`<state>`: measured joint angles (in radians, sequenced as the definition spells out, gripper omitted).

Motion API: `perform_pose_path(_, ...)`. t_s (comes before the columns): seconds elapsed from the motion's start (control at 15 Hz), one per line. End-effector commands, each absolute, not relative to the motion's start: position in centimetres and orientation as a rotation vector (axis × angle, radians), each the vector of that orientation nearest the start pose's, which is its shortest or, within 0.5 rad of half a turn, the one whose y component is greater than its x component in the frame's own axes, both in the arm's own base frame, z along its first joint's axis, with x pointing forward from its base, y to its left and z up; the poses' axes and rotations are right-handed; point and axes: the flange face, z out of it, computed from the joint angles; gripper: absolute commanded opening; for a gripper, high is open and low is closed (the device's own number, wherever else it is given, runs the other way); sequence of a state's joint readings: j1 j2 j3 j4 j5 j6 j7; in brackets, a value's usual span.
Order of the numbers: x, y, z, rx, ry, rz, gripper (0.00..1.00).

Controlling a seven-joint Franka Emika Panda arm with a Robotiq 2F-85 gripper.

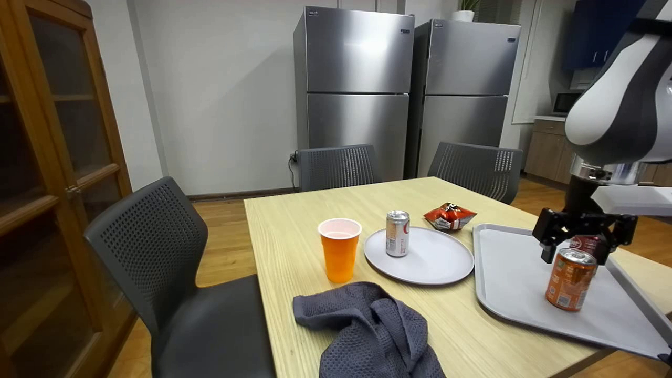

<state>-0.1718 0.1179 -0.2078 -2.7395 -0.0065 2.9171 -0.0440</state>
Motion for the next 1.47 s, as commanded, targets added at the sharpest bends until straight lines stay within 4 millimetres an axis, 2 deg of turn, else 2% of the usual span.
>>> perform_pose_path(0.0, 37.26, -15.22, 18.54, -3.134, 0.552, -0.076, 1.00)
perform_pose_path(0.8, 37.70, -15.37, 18.42, -3.136, 0.552, -0.080, 1.00)
perform_pose_path(0.87, 37.68, -15.34, 18.41, -3.135, 0.550, -0.083, 0.75)
perform_pose_path(0.93, 37.68, -15.31, 18.41, -3.134, 0.550, -0.084, 0.74)
perform_pose_path(1.2, 37.69, -15.28, 18.57, -3.131, 0.552, -0.091, 0.42)
perform_pose_path(1.27, 37.68, -15.29, 18.65, -3.129, 0.555, -0.093, 0.38)
perform_pose_path(1.4, 37.63, -15.28, 18.86, -3.123, 0.562, -0.096, 0.38)
